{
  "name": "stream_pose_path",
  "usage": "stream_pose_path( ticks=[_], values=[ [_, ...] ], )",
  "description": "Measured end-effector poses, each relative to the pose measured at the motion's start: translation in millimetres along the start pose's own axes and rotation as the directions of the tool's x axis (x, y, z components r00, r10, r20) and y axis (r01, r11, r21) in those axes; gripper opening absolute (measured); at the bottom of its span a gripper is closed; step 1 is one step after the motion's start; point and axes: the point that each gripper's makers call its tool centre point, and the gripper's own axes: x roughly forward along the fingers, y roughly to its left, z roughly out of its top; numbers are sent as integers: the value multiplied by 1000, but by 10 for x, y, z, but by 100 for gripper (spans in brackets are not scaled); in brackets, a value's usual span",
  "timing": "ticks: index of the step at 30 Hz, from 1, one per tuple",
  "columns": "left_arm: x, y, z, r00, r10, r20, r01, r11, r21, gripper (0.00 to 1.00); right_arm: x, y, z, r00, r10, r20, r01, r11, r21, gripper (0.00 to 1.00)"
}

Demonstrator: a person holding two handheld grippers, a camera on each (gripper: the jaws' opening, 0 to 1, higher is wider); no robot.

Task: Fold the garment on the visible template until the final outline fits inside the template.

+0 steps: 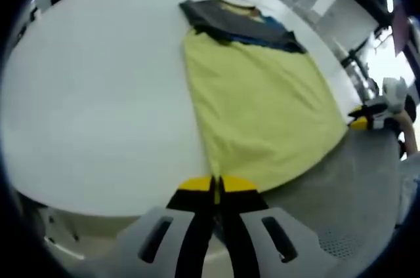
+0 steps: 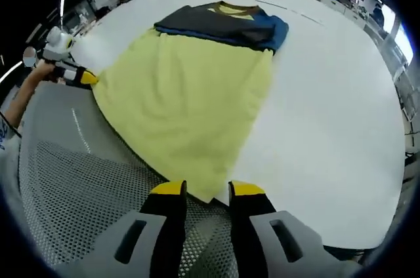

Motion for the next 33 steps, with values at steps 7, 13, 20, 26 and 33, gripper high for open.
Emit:
stream_pose_path(
  ticks=[7, 13, 20, 26, 33],
  values=[
    [5, -5, 8, 1000, 3, -9, -3, 1000, 4, 0, 101, -35, -62, 999, 15, -28, -13, 998, 68, 23],
    [5, -4, 10, 1000, 3, -10, -3, 1000, -1, 0, 124, -24, -77, 999, 31, -34, -29, 996, 79, 22],
    [11, -1, 15, 1000, 9, -20, -9, 1000, 6, 0, 135, -43, -93, 999, 22, -44, -18, 997, 75, 18],
    [14, 3, 20, 1000, 12, -23, -12, 1000, 7, 0, 140, -84, -94, 999, -1, -48, 4, 999, 53, 13],
    [15, 8, 22, 1000, 14, -25, -14, 1000, 16, 0, 146, -72, -95, 998, -23, -62, 24, 1000, 10, 11]
  ],
)
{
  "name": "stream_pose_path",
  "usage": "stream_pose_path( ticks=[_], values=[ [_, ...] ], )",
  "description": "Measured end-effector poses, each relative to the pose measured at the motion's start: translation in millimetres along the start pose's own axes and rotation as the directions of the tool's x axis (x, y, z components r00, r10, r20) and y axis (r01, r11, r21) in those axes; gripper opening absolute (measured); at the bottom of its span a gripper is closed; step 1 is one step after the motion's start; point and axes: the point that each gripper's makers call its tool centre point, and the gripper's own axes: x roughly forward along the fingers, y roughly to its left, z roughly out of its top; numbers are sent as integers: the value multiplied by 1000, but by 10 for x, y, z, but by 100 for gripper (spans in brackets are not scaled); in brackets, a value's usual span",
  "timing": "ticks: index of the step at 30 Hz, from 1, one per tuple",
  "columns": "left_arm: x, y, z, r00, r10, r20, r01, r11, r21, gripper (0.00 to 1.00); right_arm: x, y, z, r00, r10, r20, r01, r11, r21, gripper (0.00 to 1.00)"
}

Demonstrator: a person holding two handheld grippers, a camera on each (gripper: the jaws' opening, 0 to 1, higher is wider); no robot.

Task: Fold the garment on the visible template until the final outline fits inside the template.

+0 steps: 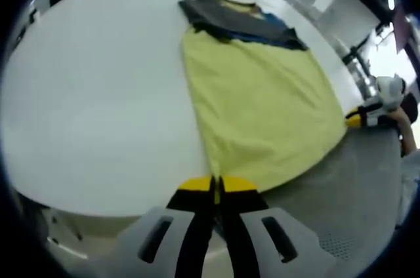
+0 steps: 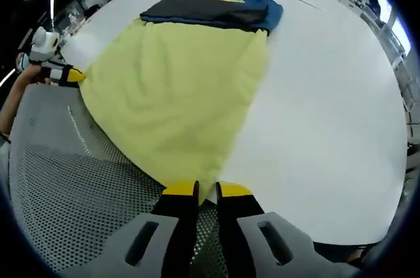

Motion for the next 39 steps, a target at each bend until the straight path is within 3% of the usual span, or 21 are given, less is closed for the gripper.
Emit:
stream_pose_path(
  ticks=[16, 24, 39],
  values=[
    [5, -16, 1, 1000, 12, 0, -12, 999, 31, 0, 20, 47, -6, 1000, 18, -9, -18, 1000, 9, 3],
    [-22, -9, -62, 1000, 4, -12, -4, 999, -34, 0, -10, 49, -20, 1000, 13, -15, -12, 1000, 23, 3],
    [-250, -130, 8, 999, -29, 21, 30, 998, -54, 0, -323, 88, 92, 996, 43, 78, -47, 998, 52, 3]
  ],
)
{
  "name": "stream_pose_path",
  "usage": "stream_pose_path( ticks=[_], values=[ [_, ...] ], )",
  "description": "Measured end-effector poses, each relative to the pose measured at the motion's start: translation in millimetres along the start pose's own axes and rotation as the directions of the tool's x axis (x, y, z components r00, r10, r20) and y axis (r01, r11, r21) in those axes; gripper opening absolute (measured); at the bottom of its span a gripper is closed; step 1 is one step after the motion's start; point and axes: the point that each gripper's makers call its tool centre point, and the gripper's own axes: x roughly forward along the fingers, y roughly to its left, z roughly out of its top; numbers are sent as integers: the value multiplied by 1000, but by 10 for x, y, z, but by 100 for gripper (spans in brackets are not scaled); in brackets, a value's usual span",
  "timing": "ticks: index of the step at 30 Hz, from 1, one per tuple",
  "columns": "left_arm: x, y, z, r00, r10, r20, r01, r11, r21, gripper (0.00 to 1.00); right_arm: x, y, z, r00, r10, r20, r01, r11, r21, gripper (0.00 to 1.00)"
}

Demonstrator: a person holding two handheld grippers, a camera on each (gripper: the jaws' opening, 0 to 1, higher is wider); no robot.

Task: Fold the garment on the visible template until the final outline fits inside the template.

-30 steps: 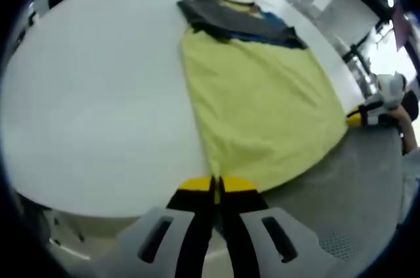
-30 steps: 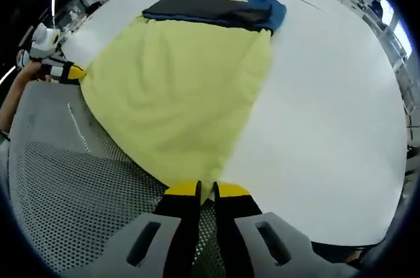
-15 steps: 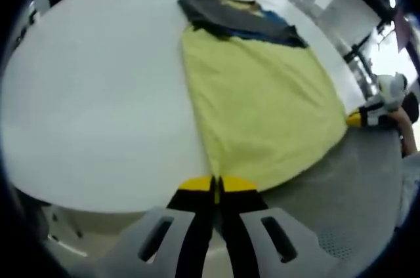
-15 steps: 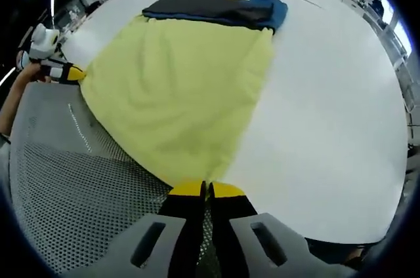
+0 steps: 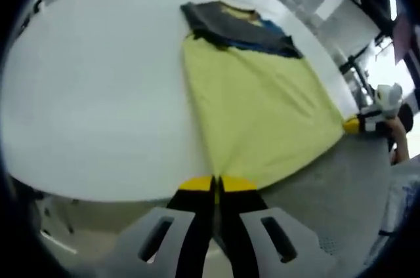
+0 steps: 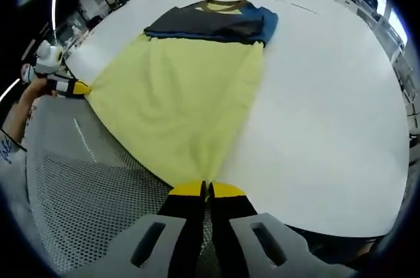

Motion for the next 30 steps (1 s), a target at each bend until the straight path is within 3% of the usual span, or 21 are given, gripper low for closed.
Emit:
stream_pose_path(
  ticks=[12, 30],
  values=[
    [-237, -123, 45, 1000, -10, 21, 9, 999, 39, 0, -353, 136, 149, 996, 8, 85, -6, 999, -33, 3],
    [-622, -239, 102, 998, -41, 46, 38, 996, 75, 0, -753, 239, 175, 989, 29, 148, -23, 999, -44, 3]
  ],
)
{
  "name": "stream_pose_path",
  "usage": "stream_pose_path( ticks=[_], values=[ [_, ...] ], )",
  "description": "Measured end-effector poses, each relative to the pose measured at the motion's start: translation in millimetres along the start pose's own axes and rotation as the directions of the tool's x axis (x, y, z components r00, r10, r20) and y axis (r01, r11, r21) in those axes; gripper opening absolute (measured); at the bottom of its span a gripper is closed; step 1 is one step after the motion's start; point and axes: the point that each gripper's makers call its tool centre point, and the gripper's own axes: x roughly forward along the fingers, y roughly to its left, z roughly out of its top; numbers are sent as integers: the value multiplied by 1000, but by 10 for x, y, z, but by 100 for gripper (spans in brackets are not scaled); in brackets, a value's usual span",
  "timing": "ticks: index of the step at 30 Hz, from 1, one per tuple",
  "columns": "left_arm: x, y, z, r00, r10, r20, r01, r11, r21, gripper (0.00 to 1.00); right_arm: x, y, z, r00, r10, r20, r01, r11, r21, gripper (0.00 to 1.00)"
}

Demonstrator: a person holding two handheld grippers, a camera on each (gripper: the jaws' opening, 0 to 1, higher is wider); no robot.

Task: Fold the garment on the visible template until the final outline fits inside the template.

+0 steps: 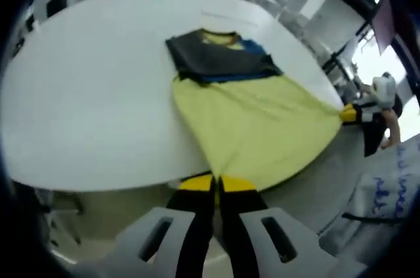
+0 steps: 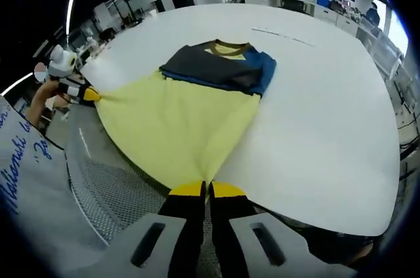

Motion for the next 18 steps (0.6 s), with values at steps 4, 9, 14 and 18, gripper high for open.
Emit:
stream_pose_path(
  ticks=[4, 9, 14, 18],
  values=[
    [-88, -8, 6, 1000, 0, 6, 0, 1000, -2, 0, -112, 53, 13, 1000, 16, 15, -16, 1000, -2, 3],
    [-184, -87, 6, 1000, -28, 9, 28, 1000, 4, 0, -238, 95, 29, 999, 35, 18, -34, 999, -17, 3],
    [-335, -176, 45, 999, -37, 29, 37, 999, 17, 0, -379, 117, 69, 998, 42, 39, -40, 998, -38, 3],
    [-443, -214, 132, 998, -24, 57, 21, 999, 38, 0, -466, 122, 124, 997, 37, 63, -34, 998, -51, 3]
  ],
)
